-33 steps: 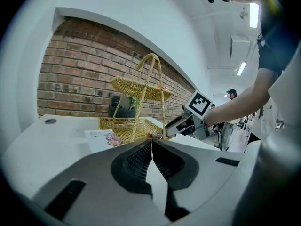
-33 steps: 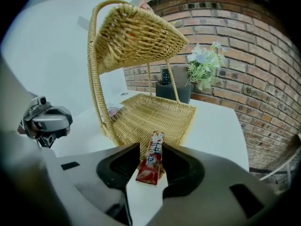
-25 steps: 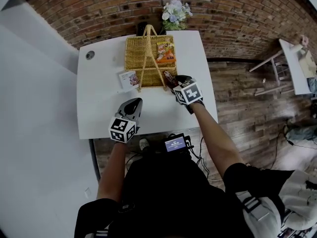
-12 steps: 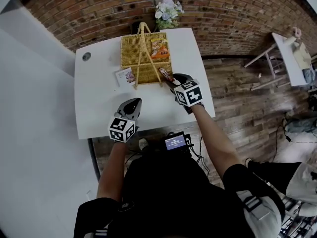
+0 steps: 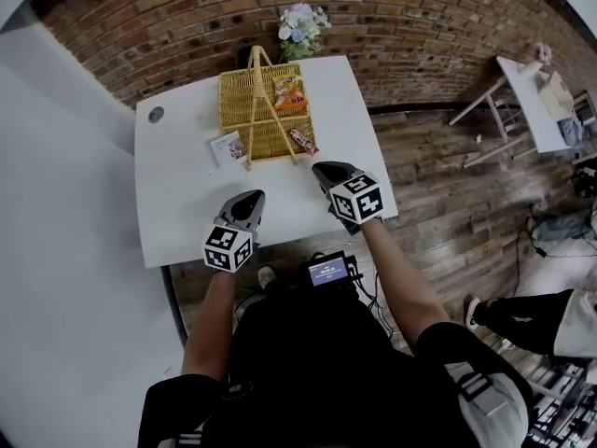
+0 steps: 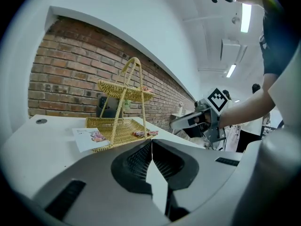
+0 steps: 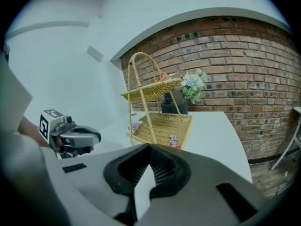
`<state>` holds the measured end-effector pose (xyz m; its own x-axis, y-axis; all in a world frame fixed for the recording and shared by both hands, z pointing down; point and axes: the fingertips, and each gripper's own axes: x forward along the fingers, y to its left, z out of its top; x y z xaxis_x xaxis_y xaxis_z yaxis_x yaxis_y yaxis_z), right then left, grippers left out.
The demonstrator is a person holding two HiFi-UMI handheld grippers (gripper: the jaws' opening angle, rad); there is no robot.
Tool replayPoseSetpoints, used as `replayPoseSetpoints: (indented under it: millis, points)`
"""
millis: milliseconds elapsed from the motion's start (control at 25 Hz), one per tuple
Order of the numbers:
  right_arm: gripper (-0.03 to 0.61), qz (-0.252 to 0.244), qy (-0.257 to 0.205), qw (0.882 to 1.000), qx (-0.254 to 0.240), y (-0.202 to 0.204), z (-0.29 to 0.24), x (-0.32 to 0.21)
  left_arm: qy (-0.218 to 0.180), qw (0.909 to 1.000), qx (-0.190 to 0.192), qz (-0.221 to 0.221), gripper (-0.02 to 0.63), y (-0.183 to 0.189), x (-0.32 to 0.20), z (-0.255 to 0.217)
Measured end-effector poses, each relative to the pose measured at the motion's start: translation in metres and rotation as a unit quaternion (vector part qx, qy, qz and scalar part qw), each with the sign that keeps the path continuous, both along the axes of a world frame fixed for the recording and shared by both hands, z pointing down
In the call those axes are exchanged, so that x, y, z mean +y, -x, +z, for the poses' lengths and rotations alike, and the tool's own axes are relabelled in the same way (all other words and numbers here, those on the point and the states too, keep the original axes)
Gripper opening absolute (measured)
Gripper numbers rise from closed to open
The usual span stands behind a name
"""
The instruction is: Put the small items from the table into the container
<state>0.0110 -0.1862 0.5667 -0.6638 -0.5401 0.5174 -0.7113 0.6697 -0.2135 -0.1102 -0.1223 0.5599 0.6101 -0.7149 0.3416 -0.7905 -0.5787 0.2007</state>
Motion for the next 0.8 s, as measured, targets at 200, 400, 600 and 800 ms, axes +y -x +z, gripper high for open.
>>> replayPoseSetpoints:
  millis: [200, 400, 600, 800]
  points:
    - [0.014, 0.001, 0.016, 1.000, -0.014, -0.002, 0.007, 0.020, 0.001, 1.0000, 0.001, 0.001, 0.010, -0.001, 0.007, 0.000]
    - [0.014, 0.000, 0.020, 1.000, -0.018, -0.001, 0.009, 0.029, 0.000, 1.0000, 0.001, 0.001, 0.011, 0.000, 0.011, 0.001]
    - [0.014, -0.002, 0.019, 1.000, -0.017, -0.003, 0.008, 0.031, -0.001, 1.0000, 0.001, 0.002, 0.009, -0.003, 0.013, 0.001]
    - [0.014, -0.005, 0.017, 1.000, -0.015, -0.002, 0.008, 0.030, -0.005, 1.0000, 0.001, 0.003, 0.009, -0.003, 0.010, -0.002]
